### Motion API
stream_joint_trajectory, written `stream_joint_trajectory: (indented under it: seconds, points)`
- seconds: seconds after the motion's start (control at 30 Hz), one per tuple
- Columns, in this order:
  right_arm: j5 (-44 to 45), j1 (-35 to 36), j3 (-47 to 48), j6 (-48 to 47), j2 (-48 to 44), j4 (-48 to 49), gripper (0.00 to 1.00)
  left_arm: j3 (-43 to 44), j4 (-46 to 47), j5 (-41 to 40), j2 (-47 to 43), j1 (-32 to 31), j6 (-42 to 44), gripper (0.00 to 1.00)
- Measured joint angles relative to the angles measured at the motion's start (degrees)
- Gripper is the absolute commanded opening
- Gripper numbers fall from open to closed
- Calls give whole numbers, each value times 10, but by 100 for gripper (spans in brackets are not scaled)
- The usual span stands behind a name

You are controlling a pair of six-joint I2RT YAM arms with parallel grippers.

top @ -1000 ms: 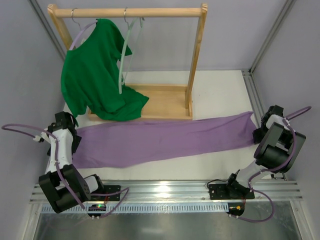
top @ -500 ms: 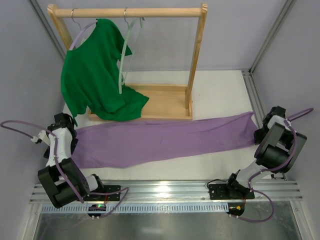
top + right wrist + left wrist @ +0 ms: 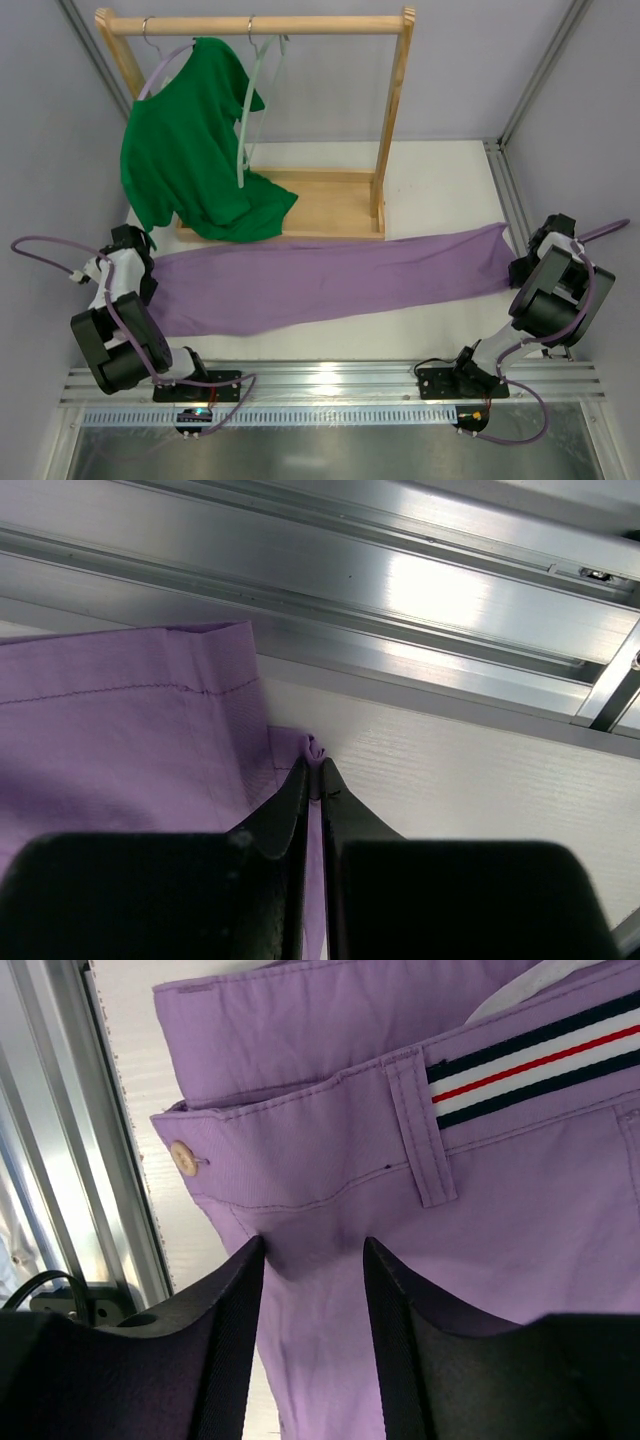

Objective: Place the trousers on the hanger
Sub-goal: Fold the trousers

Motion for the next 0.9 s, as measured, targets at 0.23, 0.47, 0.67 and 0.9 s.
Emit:
stream_joint_trajectory:
  seconds: [0.23, 0.47, 0.67, 0.9]
  points:
    - [-4, -3, 0, 0, -1, 1, 4, 0, 4, 4, 26, 0, 0, 7]
    - [-8, -5, 0, 0, -1, 1, 4, 3, 2, 0, 26, 0, 3, 0]
    - [-15, -15, 0, 0, -1, 1, 3, 26, -14, -27, 26, 1, 14, 0]
    - [-10, -34, 0, -3, -11, -12, 4, 31, -14, -56, 26, 11, 46, 0]
